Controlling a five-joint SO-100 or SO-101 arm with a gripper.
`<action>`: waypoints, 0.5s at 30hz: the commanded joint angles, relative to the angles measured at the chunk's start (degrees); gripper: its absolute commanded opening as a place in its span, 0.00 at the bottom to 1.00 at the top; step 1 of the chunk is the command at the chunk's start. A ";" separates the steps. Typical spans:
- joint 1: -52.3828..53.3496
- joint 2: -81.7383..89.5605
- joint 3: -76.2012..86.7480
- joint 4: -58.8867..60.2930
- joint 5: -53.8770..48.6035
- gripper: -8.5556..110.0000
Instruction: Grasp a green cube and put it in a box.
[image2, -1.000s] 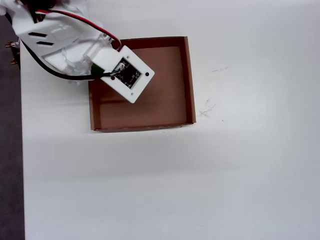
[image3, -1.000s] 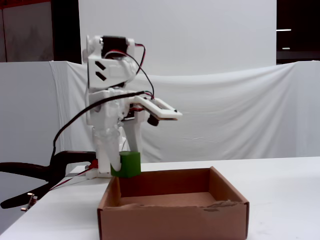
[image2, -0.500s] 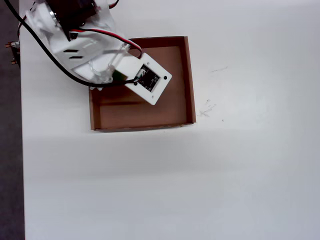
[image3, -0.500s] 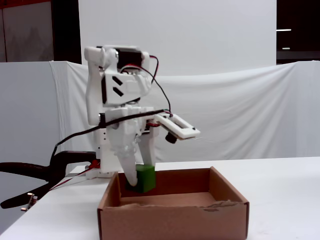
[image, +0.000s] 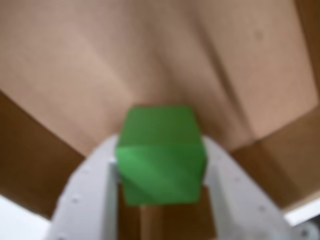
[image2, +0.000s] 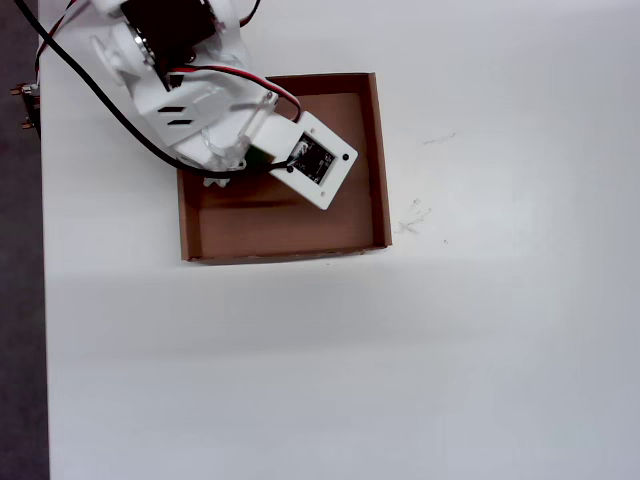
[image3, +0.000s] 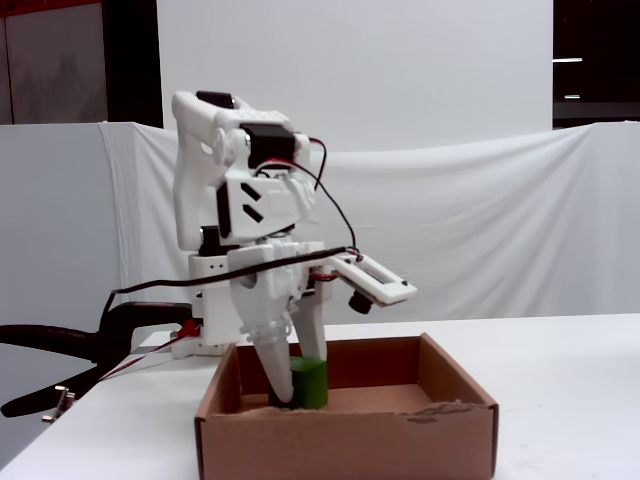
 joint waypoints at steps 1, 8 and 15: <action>-0.35 0.18 -0.44 -1.14 0.26 0.18; -0.44 -0.18 1.93 -5.54 0.44 0.18; -0.44 -0.44 2.72 -5.98 0.44 0.19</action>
